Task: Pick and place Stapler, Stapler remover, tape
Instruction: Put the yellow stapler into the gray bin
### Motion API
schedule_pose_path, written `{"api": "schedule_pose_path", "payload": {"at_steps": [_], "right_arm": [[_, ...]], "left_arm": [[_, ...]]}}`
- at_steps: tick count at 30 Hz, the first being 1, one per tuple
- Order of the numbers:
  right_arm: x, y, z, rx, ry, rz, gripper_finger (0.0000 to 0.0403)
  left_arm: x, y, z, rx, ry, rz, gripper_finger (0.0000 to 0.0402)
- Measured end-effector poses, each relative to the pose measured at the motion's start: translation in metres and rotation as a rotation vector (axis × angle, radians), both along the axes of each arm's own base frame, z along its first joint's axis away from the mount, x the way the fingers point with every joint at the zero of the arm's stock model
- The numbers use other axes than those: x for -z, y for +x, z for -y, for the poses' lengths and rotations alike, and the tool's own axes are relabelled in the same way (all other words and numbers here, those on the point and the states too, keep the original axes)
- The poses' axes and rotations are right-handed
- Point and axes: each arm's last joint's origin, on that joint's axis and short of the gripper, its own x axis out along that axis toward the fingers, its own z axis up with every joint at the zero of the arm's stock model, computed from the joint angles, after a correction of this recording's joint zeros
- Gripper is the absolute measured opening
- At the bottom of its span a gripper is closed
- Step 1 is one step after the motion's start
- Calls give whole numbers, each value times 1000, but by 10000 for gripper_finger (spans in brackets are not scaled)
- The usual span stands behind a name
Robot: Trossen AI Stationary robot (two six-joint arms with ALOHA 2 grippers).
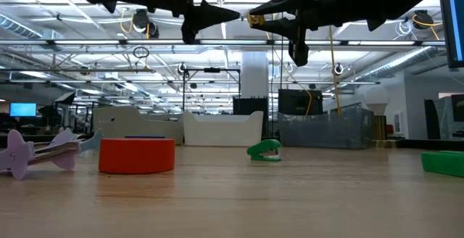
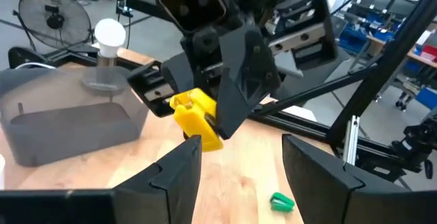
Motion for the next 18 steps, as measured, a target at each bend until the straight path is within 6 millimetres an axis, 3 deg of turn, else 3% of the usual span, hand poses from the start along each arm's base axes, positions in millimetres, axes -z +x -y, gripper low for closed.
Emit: {"api": "schedule_pose_path", "payload": {"at_steps": [18], "right_arm": [[-1, 0, -18, -103, -164, 28, 70]], "left_arm": [[-1, 7, -13, -13, -97, -3, 198]]}}
